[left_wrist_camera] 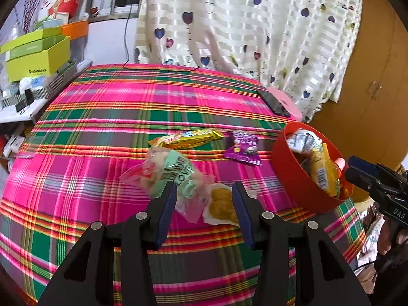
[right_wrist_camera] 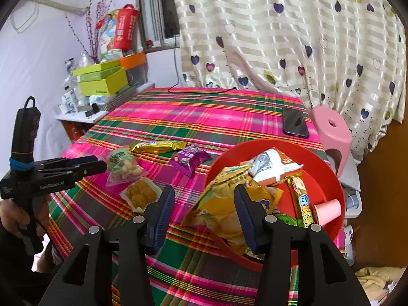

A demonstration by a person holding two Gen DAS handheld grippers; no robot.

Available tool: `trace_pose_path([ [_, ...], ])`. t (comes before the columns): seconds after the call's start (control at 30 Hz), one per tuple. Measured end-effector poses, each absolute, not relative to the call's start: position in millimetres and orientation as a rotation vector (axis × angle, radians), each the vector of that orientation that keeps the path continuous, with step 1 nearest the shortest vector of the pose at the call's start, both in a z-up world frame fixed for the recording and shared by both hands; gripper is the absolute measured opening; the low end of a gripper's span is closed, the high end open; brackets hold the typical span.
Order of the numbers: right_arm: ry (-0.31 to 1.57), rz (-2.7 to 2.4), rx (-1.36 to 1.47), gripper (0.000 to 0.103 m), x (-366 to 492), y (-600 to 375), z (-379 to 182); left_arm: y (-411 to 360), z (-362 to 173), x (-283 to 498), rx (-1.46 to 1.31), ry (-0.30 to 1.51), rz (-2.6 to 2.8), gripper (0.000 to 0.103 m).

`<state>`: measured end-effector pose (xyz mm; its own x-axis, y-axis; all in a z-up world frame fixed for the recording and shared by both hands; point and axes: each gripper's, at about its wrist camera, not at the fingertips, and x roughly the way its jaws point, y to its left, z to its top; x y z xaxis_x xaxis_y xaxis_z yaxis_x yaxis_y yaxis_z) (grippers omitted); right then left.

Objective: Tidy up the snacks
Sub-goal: 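Withdraw both grippers from the basket toward the clear snack bag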

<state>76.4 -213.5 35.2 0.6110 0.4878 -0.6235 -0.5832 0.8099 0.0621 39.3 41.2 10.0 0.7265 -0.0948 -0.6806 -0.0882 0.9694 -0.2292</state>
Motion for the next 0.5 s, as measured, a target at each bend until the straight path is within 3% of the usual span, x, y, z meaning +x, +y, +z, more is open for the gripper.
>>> trace_pose_path([
  [0.2, 0.675, 0.634, -0.167, 0.049, 76, -205, 35, 53, 6, 37, -0.277, 0.754, 0.027, 0.047],
  [0.3, 0.677, 0.638, -0.172, 0.05, 77, -202, 35, 59, 4, 37, -0.289, 0.752, 0.039, 0.059],
  [0.5, 0.683, 0.647, -0.183, 0.051, 78, -196, 33, 71, -5, 38, -0.334, 0.762, 0.061, 0.061],
])
